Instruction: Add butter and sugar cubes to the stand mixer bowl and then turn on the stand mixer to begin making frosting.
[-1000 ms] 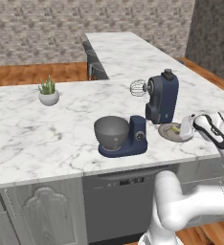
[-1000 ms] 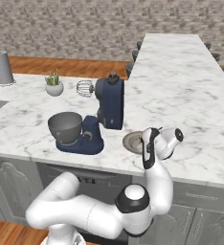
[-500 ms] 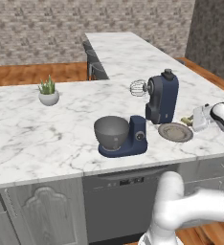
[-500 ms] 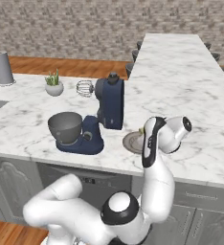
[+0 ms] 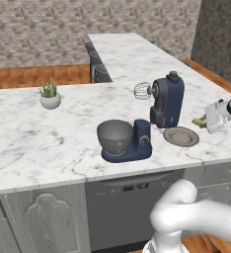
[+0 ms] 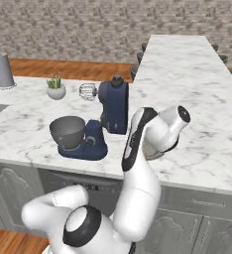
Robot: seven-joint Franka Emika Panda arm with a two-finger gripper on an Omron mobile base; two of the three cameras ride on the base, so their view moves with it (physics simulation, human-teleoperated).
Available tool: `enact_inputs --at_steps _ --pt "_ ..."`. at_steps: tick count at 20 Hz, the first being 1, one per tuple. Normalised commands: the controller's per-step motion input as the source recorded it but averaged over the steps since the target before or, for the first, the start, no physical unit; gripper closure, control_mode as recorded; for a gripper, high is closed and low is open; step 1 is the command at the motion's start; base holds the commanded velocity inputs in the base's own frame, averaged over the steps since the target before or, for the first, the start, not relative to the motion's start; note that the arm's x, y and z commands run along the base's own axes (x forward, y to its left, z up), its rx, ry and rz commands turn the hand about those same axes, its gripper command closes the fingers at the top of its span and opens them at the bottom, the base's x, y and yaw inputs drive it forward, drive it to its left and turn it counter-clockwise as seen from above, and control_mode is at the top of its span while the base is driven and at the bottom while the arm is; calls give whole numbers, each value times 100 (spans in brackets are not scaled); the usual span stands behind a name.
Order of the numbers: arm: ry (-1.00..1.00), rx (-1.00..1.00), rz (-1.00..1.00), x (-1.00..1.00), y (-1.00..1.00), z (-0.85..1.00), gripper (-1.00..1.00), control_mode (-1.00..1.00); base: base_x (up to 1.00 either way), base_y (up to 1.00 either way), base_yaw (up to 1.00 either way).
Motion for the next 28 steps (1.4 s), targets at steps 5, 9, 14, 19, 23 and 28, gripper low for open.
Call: enact_inputs --at_steps 5,9,14,19,23,28 --pt "11 -19 -2 -98 99 54 100 -100 0 0 0" --pt "13 -20 0 -56 100 35 100 -100 0 0 0" --pt "15 -16 -3 -7 100 17 100 -100 0 0 0" --pt "10 -11 -4 13 94 10 100 -100 0 0 0" --pt "6 -7 -5 17 81 11 100 -100 0 0 0" --pt "4 -7 -7 39 86 6 100 -100 0 0 0"
